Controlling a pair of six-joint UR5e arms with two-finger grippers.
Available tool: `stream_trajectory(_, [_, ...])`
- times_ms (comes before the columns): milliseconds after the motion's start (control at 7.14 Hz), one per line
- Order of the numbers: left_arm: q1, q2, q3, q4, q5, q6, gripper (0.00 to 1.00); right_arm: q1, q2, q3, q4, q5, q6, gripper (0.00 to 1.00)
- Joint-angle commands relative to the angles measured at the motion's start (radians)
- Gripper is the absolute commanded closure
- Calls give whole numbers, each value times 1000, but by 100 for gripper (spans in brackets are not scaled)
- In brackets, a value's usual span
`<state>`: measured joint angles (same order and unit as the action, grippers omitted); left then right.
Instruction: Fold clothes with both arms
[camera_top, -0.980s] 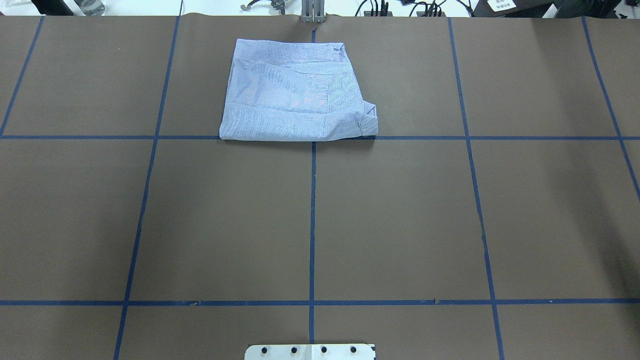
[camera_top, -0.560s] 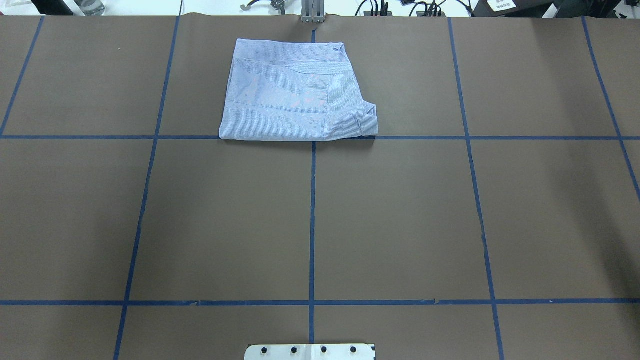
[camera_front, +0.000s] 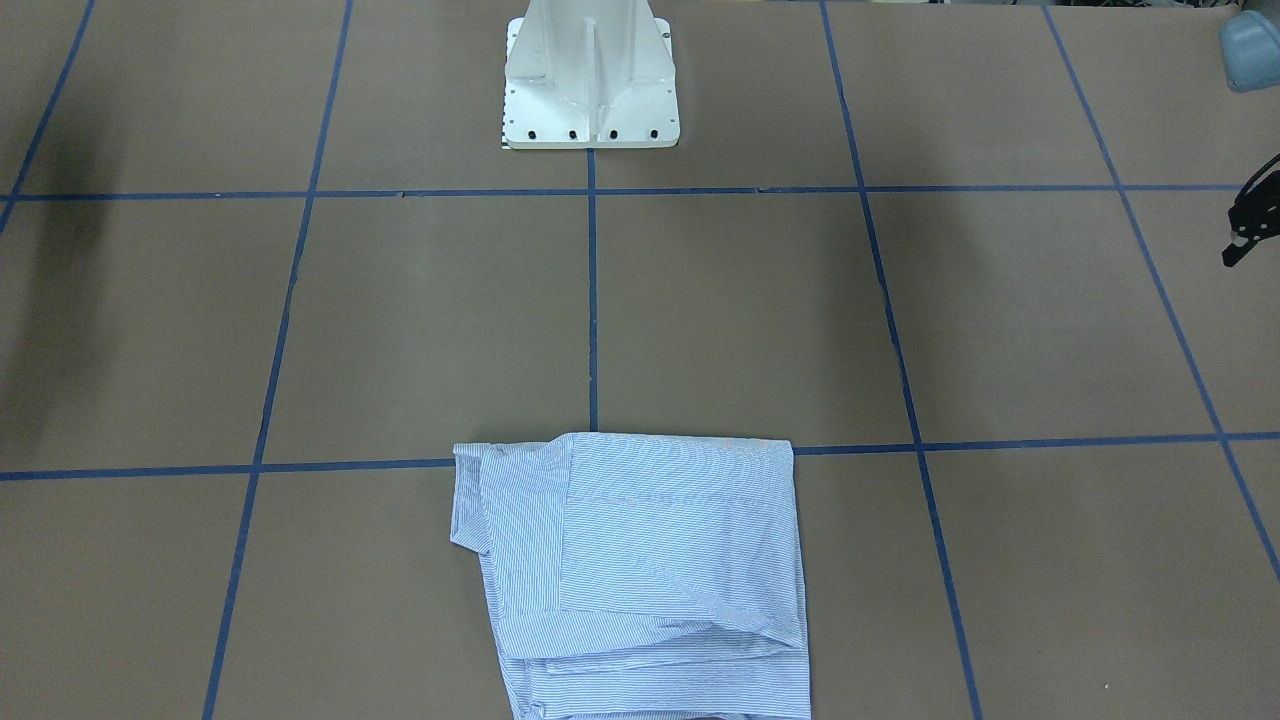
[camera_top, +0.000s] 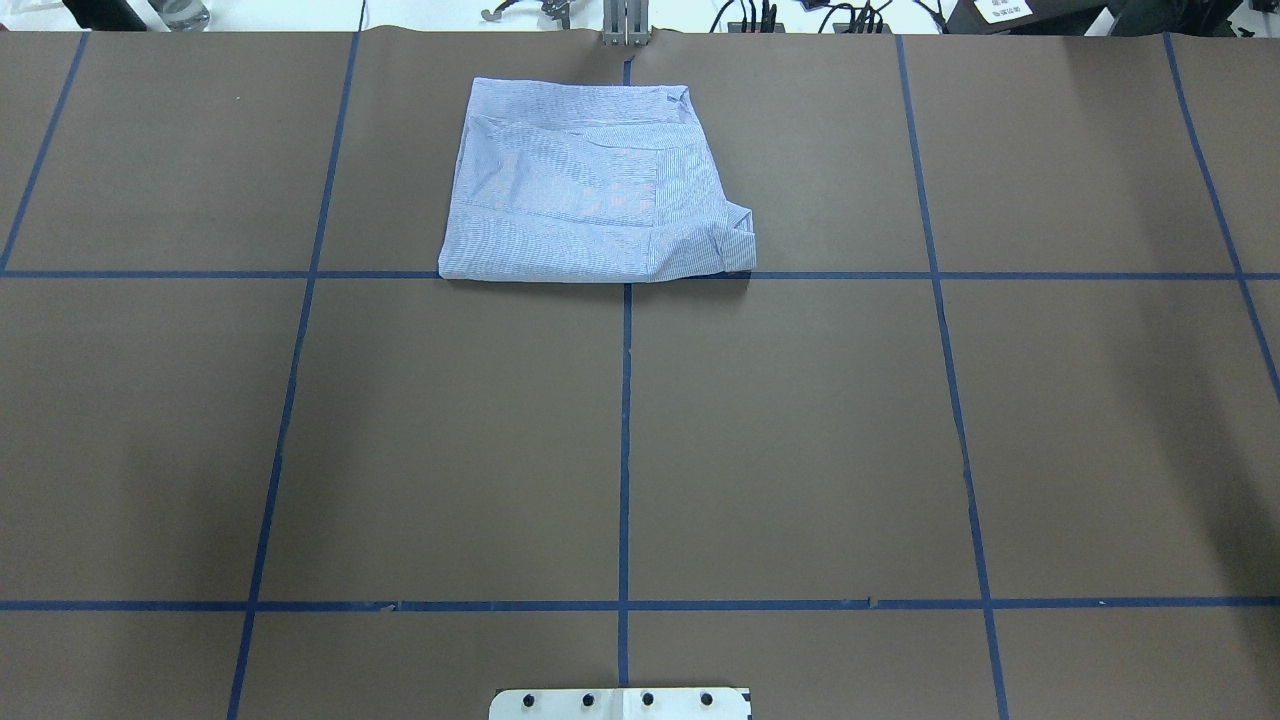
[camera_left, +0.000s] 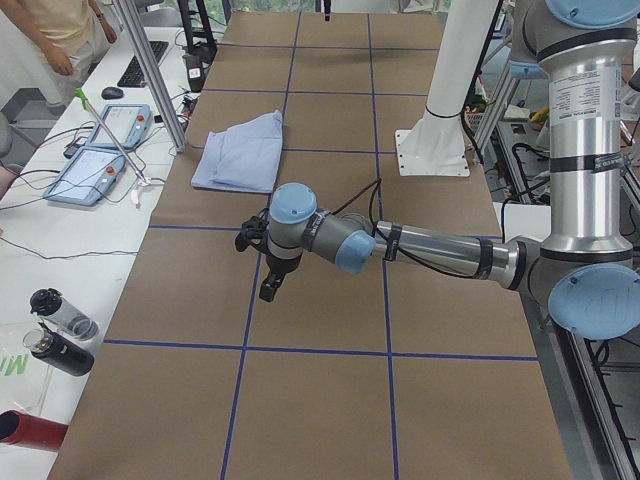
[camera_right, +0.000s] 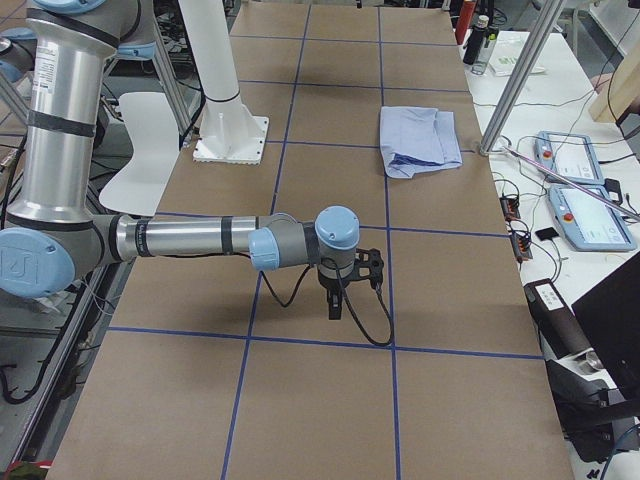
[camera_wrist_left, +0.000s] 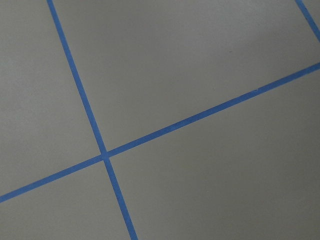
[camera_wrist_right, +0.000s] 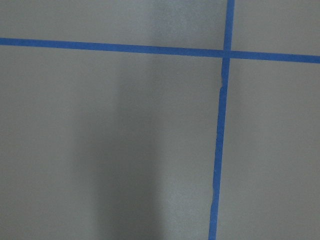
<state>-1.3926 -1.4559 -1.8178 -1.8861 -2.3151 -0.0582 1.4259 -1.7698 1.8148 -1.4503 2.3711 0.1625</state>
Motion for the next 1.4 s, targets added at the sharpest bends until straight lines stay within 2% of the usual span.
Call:
stream_trajectory(0, [-58,41,2,-14,-70,6,1,30,-14,-14,-1,33,-1,1])
stream_trajectory(560, [-92,38,8,-13,-72,-2,1,70,-13,11,5,65,0,1])
stream_trajectory(1260, [-92,37,-5,-13,-72,-2,1,70,-16,18,5,50,0,0])
